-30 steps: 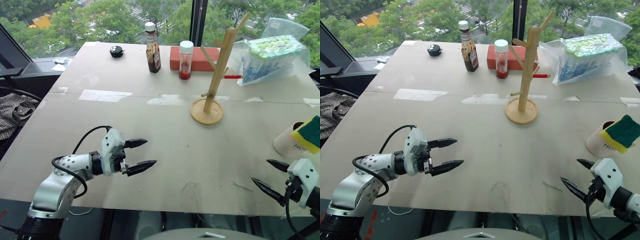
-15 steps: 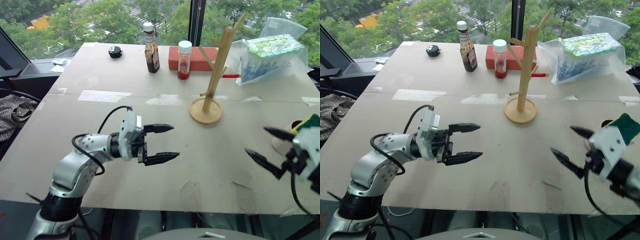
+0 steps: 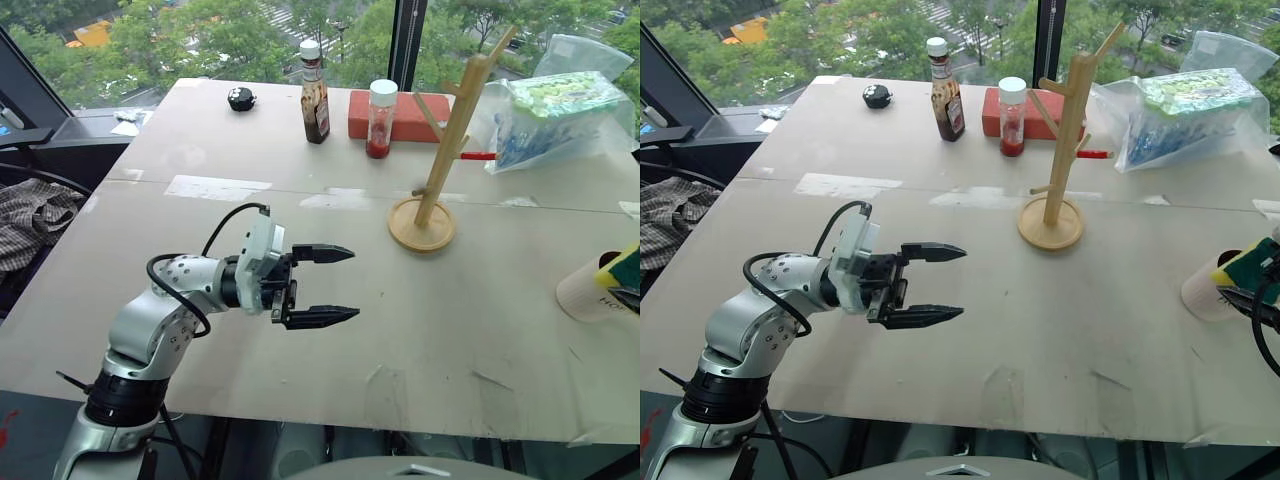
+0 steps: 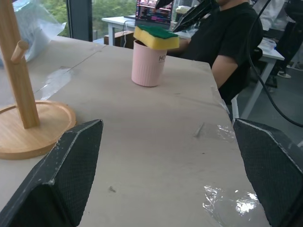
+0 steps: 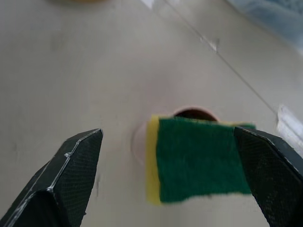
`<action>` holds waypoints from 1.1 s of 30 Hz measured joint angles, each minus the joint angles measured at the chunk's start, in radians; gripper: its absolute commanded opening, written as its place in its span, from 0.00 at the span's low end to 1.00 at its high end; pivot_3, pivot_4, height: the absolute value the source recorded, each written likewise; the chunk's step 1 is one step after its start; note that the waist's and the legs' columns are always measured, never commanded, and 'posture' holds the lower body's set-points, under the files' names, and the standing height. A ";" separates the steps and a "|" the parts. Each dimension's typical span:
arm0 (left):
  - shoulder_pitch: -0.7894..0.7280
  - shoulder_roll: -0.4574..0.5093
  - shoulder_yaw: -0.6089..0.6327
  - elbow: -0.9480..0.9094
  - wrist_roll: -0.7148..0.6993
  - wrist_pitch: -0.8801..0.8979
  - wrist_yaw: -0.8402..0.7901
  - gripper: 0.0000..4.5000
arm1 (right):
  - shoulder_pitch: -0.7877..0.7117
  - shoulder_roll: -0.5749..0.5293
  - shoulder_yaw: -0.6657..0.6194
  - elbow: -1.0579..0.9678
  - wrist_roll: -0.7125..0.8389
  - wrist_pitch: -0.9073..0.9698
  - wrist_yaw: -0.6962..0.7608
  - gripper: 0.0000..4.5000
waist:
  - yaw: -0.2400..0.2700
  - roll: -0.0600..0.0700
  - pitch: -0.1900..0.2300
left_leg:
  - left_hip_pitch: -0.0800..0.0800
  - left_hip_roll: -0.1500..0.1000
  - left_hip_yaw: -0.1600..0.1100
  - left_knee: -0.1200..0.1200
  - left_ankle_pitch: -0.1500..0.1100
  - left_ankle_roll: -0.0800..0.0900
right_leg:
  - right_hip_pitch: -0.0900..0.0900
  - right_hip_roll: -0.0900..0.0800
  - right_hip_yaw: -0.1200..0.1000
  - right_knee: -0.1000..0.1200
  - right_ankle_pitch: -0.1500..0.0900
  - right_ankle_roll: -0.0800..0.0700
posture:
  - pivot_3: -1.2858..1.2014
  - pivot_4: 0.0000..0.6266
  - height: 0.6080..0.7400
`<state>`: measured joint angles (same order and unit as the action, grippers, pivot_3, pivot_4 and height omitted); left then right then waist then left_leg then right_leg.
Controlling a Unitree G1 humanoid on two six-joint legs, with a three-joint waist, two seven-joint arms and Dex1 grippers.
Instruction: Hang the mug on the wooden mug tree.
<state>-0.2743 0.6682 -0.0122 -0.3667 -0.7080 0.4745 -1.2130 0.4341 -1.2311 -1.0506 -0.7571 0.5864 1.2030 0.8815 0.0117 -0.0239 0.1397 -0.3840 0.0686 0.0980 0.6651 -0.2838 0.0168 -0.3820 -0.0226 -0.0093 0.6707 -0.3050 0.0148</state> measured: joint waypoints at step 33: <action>0.042 -0.008 0.004 0.005 -0.001 -0.042 -0.024 1.00 | -0.316 0.039 0.193 0.325 -0.234 -0.169 -0.006 0.01 | 0.001 0.001 0.001 | 0.001 0.000 -0.001 0.001 0.000 0.000 | 0.001 0.002 0.002 0.002 0.000 0.000 | 0.52 0.24 1.00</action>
<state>-0.2325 0.6605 -0.0077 -0.3619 -0.7091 0.4324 -1.2370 0.1180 -1.1925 -0.8575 -0.4320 0.3524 1.0338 0.8752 0.0123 -0.0232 0.1405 -0.3825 0.0686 0.0972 0.6663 -0.2838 0.0166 -0.3808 -0.0204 -0.0071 0.6723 -0.3049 0.0146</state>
